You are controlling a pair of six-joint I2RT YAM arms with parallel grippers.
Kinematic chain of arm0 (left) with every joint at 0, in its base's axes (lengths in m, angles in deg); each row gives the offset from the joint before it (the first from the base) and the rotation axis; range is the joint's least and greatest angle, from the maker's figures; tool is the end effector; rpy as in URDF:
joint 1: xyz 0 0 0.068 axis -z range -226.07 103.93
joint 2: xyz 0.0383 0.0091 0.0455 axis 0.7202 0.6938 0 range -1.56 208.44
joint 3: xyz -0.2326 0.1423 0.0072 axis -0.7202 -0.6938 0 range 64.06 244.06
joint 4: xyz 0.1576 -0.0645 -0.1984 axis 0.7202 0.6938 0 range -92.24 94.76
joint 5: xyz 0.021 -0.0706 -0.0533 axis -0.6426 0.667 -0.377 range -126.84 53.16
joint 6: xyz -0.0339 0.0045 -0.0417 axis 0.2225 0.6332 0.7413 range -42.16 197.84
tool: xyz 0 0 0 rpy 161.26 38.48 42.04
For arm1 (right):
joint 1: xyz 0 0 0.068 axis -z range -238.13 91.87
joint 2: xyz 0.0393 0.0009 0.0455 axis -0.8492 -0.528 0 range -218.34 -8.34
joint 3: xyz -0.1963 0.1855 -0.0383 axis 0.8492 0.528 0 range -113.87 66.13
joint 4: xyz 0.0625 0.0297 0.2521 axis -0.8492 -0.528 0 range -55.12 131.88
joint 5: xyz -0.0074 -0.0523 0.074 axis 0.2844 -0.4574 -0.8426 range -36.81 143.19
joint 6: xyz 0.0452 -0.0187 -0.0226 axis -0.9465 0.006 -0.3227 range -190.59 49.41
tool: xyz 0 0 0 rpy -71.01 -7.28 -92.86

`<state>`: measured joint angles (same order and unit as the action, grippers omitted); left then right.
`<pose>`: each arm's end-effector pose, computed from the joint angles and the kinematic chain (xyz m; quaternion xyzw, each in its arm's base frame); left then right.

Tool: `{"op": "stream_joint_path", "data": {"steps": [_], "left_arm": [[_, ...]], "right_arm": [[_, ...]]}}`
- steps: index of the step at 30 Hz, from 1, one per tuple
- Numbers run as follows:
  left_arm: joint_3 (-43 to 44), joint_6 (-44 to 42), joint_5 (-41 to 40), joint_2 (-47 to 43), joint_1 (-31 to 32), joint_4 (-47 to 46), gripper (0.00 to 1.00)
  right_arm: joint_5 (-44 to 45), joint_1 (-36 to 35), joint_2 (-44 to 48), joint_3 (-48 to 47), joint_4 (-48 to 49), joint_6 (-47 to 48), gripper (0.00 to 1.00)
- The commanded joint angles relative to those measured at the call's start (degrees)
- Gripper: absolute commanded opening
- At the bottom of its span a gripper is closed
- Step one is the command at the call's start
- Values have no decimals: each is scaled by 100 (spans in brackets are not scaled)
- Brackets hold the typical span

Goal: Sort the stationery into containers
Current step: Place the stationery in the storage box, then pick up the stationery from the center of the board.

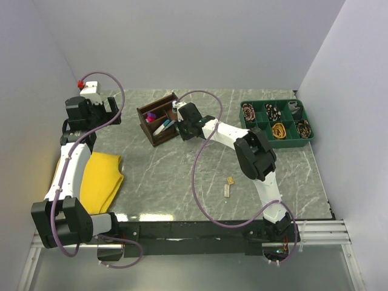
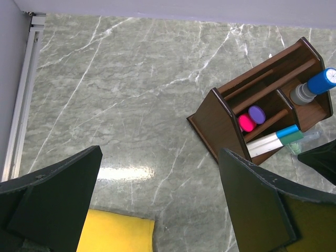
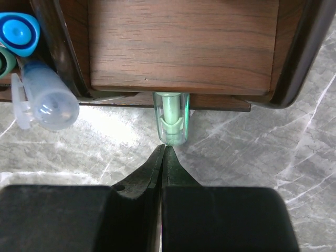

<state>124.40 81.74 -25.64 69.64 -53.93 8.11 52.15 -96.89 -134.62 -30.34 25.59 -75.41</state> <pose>0.2867 0.0327 0.3367 -0.0293 0.8225 -0.0610 0.5647 0.3853 0.3101 0.1777 -0.2740 0.8861 0.1465 0.3439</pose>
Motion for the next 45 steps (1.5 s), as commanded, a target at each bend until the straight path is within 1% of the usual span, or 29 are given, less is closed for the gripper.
{"op": "stream_joint_path", "data": {"steps": [1,12,18,20,21,23,27,29,30,31,32,33,34,35,36,37,39,41,42,44,45], "left_arm": [[57,67,84,34,-40,-261,100],[162,84,128,210,-32,-305,99],[276,163,172,359,-32,-393,99],[364,146,137,386,-32,-358,99],[452,120,102,386,-32,-358,99],[523,102,5,403,-32,-358,99],[602,93,-74,386,-32,-402,99],[593,102,-65,342,-40,-428,99],[550,119,-57,325,-40,-463,99],[515,128,-57,281,-32,-481,100],[453,137,-57,263,-32,-507,99],[418,155,-48,254,-32,-525,99],[383,163,-57,237,-32,-543,99],[348,155,-57,219,-32,-543,99],[347,155,-48,219,-32,-534,100],[339,155,-31,219,-32,-508,100],[303,146,-22,210,-32,-508,99],[286,198,-4,219,-32,-446,100],[286,216,13,236,-40,-437,99],[277,295,136,289,-32,-367,99],[268,304,189,307,-40,-350,99]], "right_arm": [[95,-44,-107,-372,91,34,0],[200,-26,-362,-812,100,122,0],[157,-26,-231,-909,-5,69,0],[148,-26,-30,-752,-154,60,0],[122,-26,267,-629,-207,112,0],[-18,-8,576,-216,-426,192,0],[-177,114,1454,513,-997,429,7],[-239,167,1780,1075,-1314,429,11],[-265,211,2139,1303,-1419,421,15],[-300,281,2334,1784,-1551,351,23],[-318,316,2545,2041,-1596,272,30],[-318,325,2947,2496,-1648,97,43],[-275,326,3134,2701,-1753,-27,54],[-231,326,3292,2903,-1798,-219,68],[-195,326,3564,3219,-1868,-482,86],[-178,326,3679,3361,-1956,-615,100],[-11,317,3855,3712,-2070,-1080,100],[-324,334,3944,3967,-2141,-1292,100],[-414,343,4083,4256,-2150,-1485,100],[-398,334,4338,4565,-2150,-1775,99],[-354,334,4427,4854,-2159,-2020,94]]}}
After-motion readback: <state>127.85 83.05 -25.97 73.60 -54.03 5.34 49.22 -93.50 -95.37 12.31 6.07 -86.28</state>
